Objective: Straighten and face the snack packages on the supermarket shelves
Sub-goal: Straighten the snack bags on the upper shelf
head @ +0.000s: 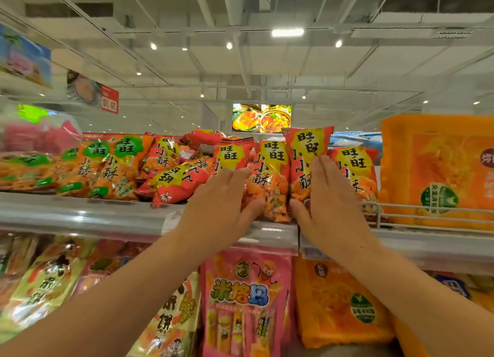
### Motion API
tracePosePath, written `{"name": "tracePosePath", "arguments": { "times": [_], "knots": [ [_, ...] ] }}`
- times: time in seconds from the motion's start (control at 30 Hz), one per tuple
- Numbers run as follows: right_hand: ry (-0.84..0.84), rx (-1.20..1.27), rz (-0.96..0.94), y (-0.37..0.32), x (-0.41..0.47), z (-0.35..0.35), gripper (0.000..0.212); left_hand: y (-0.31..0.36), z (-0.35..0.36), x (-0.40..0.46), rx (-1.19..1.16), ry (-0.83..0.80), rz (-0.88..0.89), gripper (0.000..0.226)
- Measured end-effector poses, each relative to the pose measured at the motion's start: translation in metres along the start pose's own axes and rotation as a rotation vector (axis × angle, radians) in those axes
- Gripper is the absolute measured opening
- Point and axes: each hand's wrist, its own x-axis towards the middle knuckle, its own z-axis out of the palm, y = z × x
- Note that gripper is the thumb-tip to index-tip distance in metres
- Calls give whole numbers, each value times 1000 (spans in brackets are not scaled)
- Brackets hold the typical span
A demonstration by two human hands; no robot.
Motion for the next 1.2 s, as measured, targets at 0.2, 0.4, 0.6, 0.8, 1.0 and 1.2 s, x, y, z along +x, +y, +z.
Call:
{"name": "tracePosePath", "arguments": {
  "times": [0.2, 0.4, 0.6, 0.8, 1.0, 1.2],
  "knots": [
    [148, 479, -296, -98, 1, -5, 51, -97, -63, -51, 208, -14, -81, 55],
    [-90, 571, -561, -260, 20, 47, 43, -214, -140, -122, 285, -62, -293, 45],
    [-220, 596, -673, -439, 51, 93, 53, -337, -225, -184, 380, -146, -345, 29],
    [-308, 111, -610, -556, 71, 132, 71, -456, -299, -231, 410, -147, -417, 28],
    [-106, 214, -572, -612, 116, 132, 31, -561, -326, -226, 377, -143, -484, 34],
    [-377, 638, -424, -693, 190, 161, 35, -642, -326, -178, 431, -50, -416, 34]
  ]
}}
